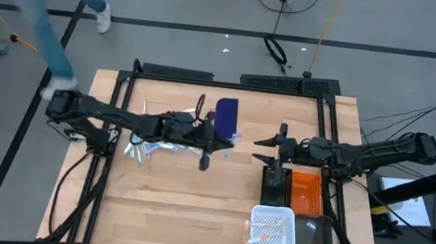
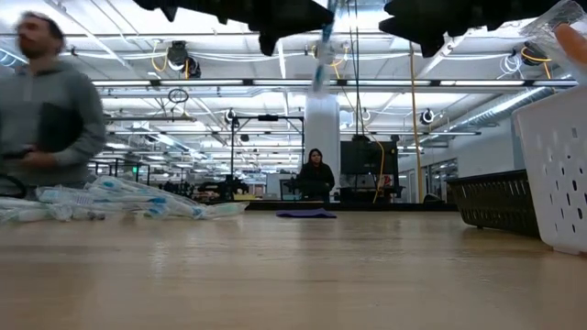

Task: Pick & Place Toothbrushes
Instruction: Put the blue toothbrush into the black basket

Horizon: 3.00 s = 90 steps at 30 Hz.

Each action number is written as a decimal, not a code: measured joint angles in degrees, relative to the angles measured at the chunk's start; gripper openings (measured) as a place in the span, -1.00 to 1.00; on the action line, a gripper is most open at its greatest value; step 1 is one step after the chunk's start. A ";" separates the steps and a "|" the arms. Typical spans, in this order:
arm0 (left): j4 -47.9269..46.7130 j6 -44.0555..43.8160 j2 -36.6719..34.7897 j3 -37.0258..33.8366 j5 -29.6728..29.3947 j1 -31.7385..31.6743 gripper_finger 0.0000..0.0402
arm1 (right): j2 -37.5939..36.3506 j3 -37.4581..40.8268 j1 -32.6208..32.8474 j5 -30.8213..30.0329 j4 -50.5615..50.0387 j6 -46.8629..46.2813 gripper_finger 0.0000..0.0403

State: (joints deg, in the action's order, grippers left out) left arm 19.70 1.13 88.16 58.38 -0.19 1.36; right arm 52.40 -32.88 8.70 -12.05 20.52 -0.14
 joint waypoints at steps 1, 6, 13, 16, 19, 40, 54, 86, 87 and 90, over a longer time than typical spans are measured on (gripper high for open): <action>1.55 -0.25 0.95 -0.01 0.00 0.17 -0.95 | 0.05 -0.01 0.00 -0.01 0.33 -0.02 -0.16; 9.49 -0.45 5.54 -0.01 0.15 0.66 -0.98 | 1.15 -0.01 -0.04 -0.02 2.26 0.00 -0.16; 16.17 -1.64 9.75 -0.01 0.10 0.66 -0.98 | 3.87 0.02 -0.86 0.13 5.45 -0.02 -0.16; 17.45 -1.69 10.80 -0.01 -0.23 0.66 -0.96 | 5.28 0.02 -0.86 0.12 7.38 0.67 -0.16; 18.43 -1.63 11.41 -0.01 -0.35 0.66 -0.98 | 6.76 0.02 -0.86 0.15 10.55 0.85 -0.16; 17.91 -1.56 11.74 -0.01 -1.96 0.64 -0.95 | 11.08 0.02 -0.86 0.35 15.90 4.10 -0.92; 13.21 -4.86 9.73 -0.01 -1.92 0.60 -0.27 | 4.56 0.02 -0.39 0.17 4.36 5.39 -0.92; 8.87 -4.84 9.44 -0.04 -2.86 0.59 -0.21 | -15.24 0.02 16.79 0.26 -41.36 5.53 -0.92; 8.88 -4.87 9.44 -0.03 -2.86 0.59 -0.21 | -15.23 0.02 16.91 0.26 -41.78 5.53 -0.92; 9.02 -4.94 9.44 -0.04 -2.86 0.59 -0.21 | -15.27 0.77 17.20 0.17 -41.59 5.60 -0.92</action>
State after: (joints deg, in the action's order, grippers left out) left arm 28.73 -3.81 97.60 58.35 -3.05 1.96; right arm 37.13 -32.10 25.90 -11.89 -21.07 5.46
